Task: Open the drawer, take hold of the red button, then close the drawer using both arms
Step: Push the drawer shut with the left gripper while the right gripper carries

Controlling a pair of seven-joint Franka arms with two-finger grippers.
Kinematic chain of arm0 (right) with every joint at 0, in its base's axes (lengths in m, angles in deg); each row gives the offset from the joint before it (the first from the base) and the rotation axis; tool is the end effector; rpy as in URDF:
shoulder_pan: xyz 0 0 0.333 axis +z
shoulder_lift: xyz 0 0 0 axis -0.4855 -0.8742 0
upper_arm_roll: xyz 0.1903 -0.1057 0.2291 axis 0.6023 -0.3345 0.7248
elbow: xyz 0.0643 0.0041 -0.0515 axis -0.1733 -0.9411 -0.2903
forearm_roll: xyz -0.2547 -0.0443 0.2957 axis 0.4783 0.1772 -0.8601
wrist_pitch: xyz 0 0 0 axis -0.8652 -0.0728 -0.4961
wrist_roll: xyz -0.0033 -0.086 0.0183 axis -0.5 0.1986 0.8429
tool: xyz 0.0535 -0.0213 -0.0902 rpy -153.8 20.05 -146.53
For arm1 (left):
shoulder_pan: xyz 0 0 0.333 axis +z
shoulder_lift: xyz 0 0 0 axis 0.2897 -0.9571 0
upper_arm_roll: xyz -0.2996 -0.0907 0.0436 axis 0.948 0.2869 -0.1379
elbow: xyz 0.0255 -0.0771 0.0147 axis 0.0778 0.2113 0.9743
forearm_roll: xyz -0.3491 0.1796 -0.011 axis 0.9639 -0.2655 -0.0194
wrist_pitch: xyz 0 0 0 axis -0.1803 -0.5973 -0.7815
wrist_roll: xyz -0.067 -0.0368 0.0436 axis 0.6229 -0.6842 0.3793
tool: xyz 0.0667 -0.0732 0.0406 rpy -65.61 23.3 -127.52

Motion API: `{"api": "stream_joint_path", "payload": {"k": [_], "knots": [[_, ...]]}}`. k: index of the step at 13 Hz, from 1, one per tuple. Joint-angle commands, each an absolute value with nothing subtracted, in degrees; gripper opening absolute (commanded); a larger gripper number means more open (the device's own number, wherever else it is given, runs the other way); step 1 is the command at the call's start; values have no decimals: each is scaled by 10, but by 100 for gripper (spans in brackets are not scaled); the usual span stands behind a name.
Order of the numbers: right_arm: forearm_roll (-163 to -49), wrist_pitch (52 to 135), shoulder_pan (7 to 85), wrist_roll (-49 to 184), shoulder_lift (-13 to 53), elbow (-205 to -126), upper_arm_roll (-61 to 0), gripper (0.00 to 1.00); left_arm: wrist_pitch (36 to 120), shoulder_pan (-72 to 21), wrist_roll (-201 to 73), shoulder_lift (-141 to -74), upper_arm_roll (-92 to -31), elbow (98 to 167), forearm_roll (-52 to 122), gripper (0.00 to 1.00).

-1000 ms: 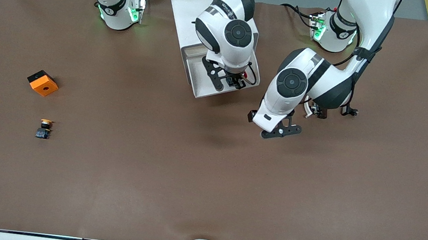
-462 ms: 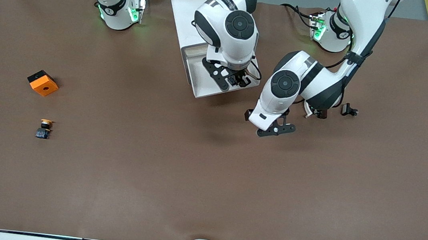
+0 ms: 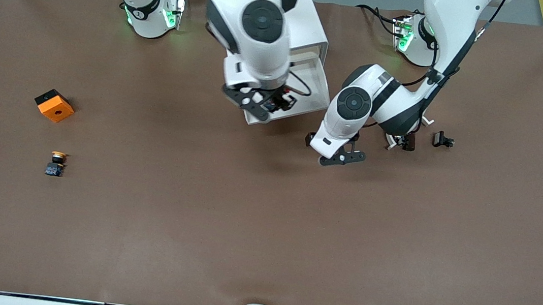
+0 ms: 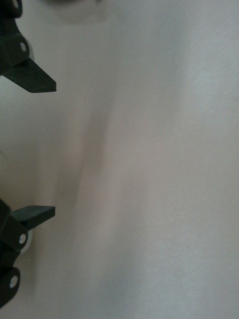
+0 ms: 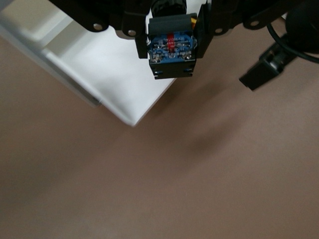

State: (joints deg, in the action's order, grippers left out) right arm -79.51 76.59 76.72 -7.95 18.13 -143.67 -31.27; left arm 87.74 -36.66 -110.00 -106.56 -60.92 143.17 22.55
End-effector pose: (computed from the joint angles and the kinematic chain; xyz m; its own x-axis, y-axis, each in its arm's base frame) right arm 0.4922 0.4744 0.4710 0.8522 -0.5010 -0.1510 -0.5042 -0.8634 0.0190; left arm 0.4838 -0.3726 0.2689 0.9641 0.2235 -0.1432 0.2213 -0.9747 -0.0310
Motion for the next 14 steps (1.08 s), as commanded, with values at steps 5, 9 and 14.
{"api": "stream_joint_path", "payload": {"k": [5, 9, 14], "knots": [[-770, 731, 587, 174, 225, -1444, -302, 0, 887, -370, -1184, -1064, -552, 1441, 242, 100], [-753, 728, 459, 415, 219, -1450, -303, 0, 881, -385, -1281, -1073, -511, 1440, 242, 100], [-707, 801, 377, 511, 217, -1530, -303, 0, 873, -428, -1362, -1073, -491, 1441, 242, 100]]}}
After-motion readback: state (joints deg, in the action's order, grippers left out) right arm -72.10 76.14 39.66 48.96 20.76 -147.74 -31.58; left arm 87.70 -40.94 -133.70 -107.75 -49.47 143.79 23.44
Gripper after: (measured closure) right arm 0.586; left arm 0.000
